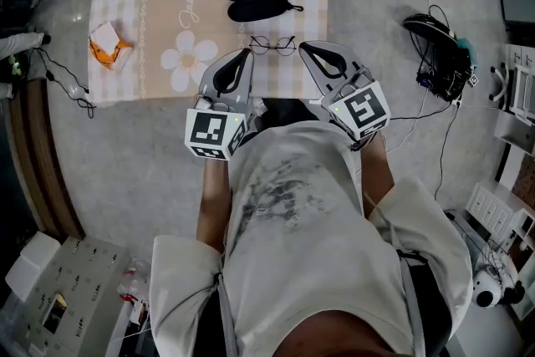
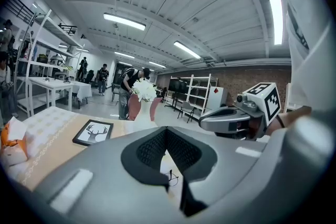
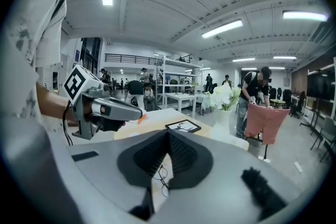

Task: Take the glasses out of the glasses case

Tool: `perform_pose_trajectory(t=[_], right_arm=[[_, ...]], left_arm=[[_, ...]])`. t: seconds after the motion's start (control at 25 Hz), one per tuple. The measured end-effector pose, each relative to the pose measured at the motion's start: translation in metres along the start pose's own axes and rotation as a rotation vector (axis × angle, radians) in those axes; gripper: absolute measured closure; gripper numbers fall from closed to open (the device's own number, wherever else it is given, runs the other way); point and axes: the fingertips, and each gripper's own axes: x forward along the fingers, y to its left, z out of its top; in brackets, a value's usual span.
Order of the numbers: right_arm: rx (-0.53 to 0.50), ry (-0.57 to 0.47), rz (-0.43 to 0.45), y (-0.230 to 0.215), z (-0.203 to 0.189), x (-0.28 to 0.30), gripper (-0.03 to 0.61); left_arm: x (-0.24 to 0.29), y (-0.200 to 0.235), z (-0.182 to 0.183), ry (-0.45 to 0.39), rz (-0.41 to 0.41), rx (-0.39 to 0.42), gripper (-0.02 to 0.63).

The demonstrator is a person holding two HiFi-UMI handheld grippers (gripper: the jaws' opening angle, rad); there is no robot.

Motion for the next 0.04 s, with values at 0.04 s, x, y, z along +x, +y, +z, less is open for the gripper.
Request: perform_pose_trajectory(t=[0.04], right_arm=[[0.001, 0.0, 0.0, 0.0, -0.0004, -0.0003, 0.563]], left_arm=[[0.0, -0.0002, -0.0005, 0.001, -0.001, 0.0, 0.604]])
